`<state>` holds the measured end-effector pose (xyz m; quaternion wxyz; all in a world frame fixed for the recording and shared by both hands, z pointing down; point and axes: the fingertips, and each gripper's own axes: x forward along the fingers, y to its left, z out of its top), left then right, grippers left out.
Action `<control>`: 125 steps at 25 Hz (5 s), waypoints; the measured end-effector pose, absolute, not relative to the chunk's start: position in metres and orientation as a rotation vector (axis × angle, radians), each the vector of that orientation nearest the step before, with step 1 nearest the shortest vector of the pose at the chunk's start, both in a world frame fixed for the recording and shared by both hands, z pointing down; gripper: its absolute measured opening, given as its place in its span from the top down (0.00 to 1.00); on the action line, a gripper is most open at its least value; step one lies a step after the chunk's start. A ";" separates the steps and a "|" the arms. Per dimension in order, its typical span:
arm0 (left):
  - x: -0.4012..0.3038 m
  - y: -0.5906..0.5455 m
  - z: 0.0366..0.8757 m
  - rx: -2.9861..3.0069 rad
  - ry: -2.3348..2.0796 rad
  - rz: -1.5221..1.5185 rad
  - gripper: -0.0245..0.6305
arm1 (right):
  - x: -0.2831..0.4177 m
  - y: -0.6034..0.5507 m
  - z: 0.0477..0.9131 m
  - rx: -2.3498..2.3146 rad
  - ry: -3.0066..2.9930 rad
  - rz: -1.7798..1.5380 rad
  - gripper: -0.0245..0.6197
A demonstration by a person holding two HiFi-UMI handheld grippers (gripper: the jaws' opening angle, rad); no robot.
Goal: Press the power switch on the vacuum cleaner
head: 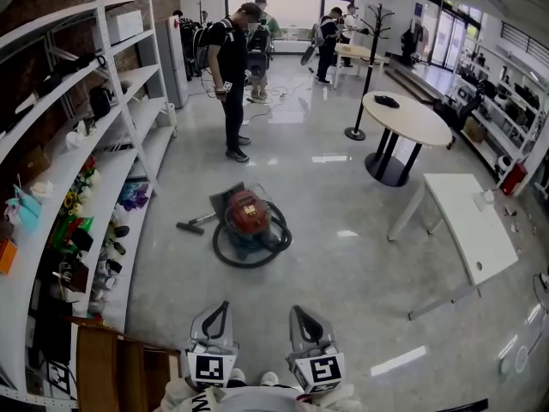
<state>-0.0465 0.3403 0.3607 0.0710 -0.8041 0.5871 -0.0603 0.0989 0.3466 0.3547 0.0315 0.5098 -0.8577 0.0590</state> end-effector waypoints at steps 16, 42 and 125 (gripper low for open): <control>-0.036 0.324 0.360 -2.437 1.769 -0.182 0.96 | 0.114 0.335 0.361 1.602 -2.656 0.171 0.97; -0.080 0.189 0.380 -2.488 1.782 -0.206 0.96 | 0.078 0.203 0.372 1.590 -2.553 0.202 0.96; -0.093 -0.138 0.391 -2.316 2.014 -0.372 0.96 | 0.081 -0.167 0.396 1.372 -2.696 0.248 0.96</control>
